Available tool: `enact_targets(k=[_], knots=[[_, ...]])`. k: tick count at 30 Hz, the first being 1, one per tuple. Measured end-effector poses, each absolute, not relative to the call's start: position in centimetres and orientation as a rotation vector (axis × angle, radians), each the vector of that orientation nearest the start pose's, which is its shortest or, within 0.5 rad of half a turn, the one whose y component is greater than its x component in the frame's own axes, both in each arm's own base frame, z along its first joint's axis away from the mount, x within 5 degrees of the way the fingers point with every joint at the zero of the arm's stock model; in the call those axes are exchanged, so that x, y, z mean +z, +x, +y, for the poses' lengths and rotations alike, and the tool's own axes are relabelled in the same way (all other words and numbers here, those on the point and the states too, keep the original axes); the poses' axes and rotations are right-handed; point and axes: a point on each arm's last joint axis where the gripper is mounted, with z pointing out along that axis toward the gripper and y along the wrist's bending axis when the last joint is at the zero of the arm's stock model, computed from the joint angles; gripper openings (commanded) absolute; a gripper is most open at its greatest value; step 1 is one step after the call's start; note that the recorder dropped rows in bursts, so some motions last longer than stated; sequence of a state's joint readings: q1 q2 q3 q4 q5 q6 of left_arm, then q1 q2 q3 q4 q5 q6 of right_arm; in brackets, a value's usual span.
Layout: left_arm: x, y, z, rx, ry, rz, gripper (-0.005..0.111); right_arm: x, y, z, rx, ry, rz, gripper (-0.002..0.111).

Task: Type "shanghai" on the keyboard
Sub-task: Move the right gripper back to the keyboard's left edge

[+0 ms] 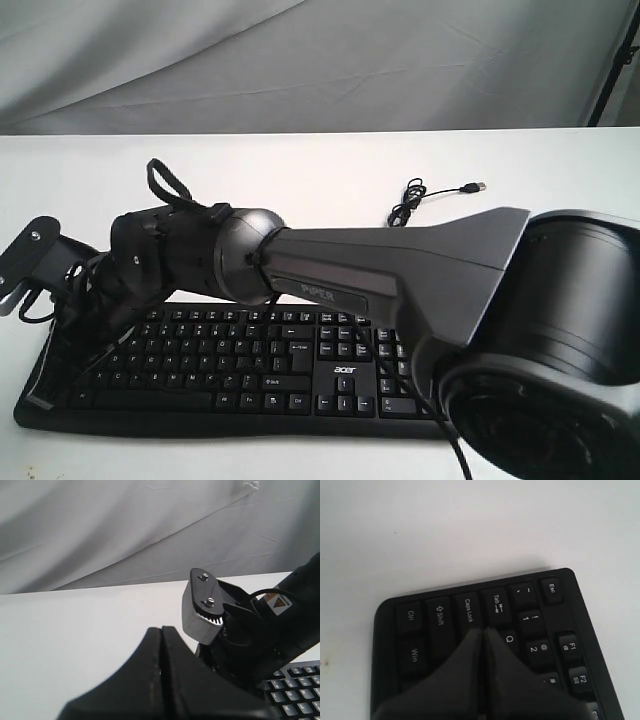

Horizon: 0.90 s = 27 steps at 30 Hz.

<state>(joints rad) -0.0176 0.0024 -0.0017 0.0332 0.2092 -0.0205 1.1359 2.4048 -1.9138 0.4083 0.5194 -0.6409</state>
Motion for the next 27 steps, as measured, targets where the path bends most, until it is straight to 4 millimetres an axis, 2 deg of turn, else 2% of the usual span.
enact_targets(k=[7,27], knots=[[19.46,5.59,-0.04,0.002,0.02,1.693,0.0,13.05,20.76,48.94,0.599,-1.721,1.87,0.0],[19.46,5.59,-0.04,0.002,0.02,1.693,0.0,13.03,20.29,49.28,0.602,-1.72,1.85,0.0]])
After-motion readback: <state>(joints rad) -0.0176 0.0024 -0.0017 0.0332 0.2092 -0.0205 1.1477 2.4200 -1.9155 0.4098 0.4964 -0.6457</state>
